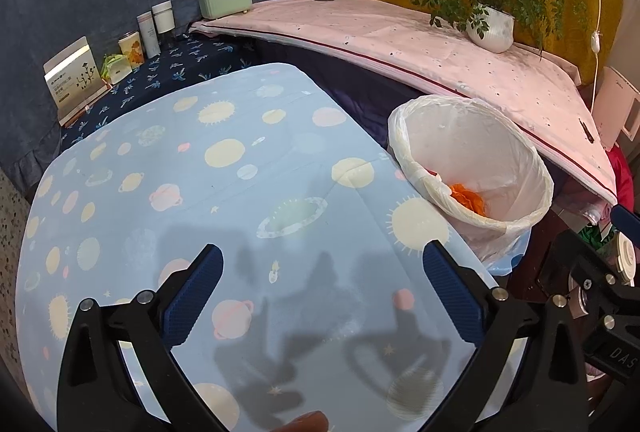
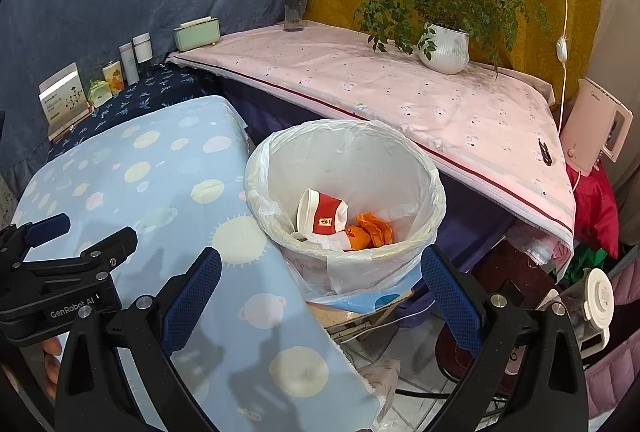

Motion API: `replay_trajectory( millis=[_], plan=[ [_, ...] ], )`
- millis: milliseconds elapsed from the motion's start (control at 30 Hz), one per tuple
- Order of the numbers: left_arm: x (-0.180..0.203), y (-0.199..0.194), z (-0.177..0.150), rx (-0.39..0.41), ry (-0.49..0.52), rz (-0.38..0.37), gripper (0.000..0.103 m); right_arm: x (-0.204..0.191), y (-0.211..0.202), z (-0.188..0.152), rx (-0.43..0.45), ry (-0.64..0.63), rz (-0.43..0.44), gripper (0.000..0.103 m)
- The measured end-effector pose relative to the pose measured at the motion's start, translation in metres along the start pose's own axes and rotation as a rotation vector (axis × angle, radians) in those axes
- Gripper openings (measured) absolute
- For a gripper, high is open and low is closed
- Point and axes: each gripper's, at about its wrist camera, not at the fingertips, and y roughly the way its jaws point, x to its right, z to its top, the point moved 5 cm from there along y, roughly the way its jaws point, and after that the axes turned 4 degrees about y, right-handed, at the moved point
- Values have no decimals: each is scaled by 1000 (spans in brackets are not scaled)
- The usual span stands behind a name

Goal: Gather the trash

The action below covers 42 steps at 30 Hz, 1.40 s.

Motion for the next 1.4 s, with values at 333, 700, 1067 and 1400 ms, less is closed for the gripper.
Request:
replay_trajectory(
  millis=[333,700,1067,1400],
  plan=[
    [-1,-1,1,4,-9,2,96,0,-2,1,3,-1,-7,96],
    [2,-2,0,6,-3,-5,96,2,-1,-1,5,5,-7,96],
    [7,-5,0,-4,-6,-12,96,5,-3,-3,5,13,-11,96],
    [10,-5,1,-4,5,3,96,5,-3,-5,4,13,-9,96]
  ],
)
